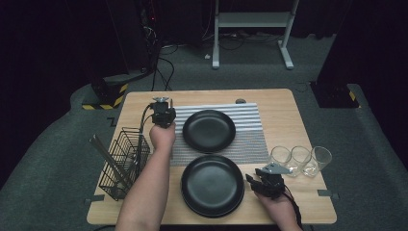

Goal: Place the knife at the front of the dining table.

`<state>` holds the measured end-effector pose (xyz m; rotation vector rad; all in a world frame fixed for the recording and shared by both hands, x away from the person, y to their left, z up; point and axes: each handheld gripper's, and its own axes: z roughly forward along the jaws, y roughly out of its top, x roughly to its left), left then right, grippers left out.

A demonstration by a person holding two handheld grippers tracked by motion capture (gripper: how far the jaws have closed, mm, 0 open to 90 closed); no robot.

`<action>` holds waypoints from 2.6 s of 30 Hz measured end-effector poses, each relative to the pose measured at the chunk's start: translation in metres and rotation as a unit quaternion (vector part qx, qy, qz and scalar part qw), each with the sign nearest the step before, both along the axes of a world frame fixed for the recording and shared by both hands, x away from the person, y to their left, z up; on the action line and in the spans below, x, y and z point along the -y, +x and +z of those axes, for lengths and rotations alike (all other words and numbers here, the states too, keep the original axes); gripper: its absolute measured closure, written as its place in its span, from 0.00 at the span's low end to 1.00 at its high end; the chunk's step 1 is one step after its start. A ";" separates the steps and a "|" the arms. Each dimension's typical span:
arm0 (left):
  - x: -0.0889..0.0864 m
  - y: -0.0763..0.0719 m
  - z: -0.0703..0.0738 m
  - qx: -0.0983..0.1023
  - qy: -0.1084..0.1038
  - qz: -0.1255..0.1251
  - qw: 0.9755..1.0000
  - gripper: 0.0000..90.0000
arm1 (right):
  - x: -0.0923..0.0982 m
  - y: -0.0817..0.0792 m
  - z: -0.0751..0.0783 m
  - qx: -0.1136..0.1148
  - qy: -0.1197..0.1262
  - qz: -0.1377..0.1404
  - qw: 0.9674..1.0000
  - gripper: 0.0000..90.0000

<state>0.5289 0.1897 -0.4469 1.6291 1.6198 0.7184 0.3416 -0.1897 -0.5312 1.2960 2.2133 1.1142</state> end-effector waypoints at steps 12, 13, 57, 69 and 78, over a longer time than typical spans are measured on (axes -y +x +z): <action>-0.002 -0.008 0.015 0.006 0.001 0.000 1.000 0.92 | 0.000 0.000 0.000 0.000 -0.001 -0.001 1.000 0.56; -0.003 -0.009 0.016 0.006 0.002 0.002 1.000 0.92 | 0.000 0.000 0.000 0.000 -0.001 0.000 1.000 0.56; -0.004 0.023 -0.015 -0.057 0.013 -0.010 0.998 0.92 | -0.001 0.000 0.000 -0.001 -0.004 -0.002 1.000 0.56; -0.003 0.028 -0.026 -0.074 0.016 -0.011 0.997 0.92 | -0.002 0.001 0.000 -0.003 -0.008 -0.001 1.000 0.56; -0.007 0.029 -0.031 -0.081 0.006 -0.001 0.997 0.92 | -0.003 0.001 0.000 -0.002 -0.011 -0.003 1.000 0.56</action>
